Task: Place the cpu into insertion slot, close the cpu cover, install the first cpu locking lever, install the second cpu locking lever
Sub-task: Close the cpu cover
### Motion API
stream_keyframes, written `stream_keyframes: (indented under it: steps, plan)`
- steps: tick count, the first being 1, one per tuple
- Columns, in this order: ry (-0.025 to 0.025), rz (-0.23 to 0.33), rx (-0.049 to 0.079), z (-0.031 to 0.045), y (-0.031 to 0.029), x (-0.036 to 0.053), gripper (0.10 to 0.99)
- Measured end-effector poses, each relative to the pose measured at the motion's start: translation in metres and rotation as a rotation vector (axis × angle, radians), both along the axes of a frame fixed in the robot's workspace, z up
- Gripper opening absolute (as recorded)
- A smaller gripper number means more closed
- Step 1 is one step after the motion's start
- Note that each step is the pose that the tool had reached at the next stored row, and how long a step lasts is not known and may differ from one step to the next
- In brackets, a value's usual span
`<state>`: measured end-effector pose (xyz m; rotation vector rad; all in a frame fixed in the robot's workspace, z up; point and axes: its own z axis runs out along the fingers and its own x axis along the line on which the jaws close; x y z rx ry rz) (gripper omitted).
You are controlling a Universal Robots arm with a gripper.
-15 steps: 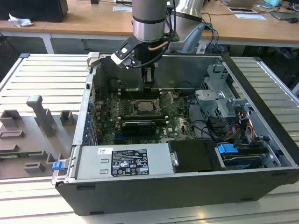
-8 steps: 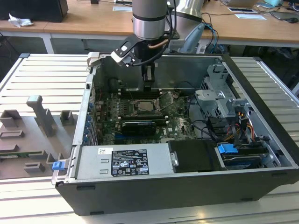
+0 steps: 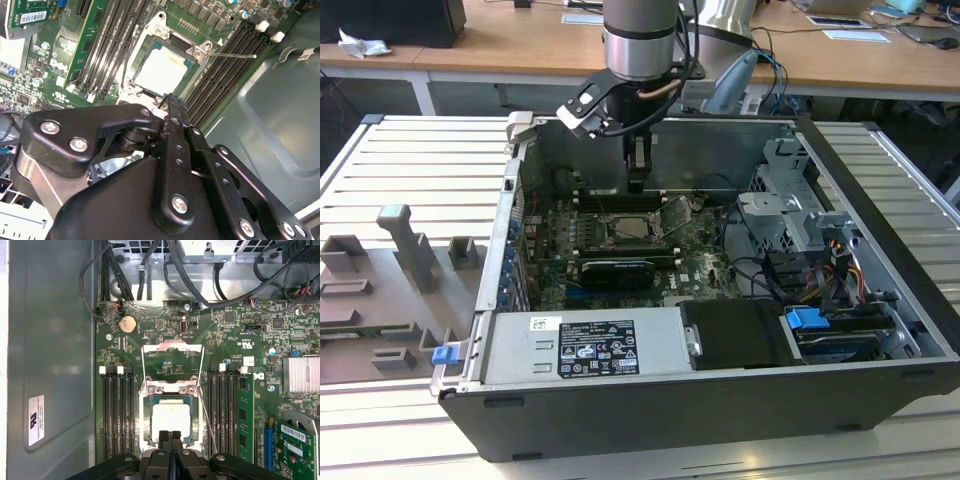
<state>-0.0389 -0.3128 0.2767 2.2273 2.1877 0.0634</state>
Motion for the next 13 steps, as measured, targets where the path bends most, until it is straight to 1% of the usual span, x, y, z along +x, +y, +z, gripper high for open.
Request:
stream_keyframes:
  steps: [13]
  plan:
    - [0.0, 0.0, 0.0, 0.0061, 0.0002, 0.0, 0.106]
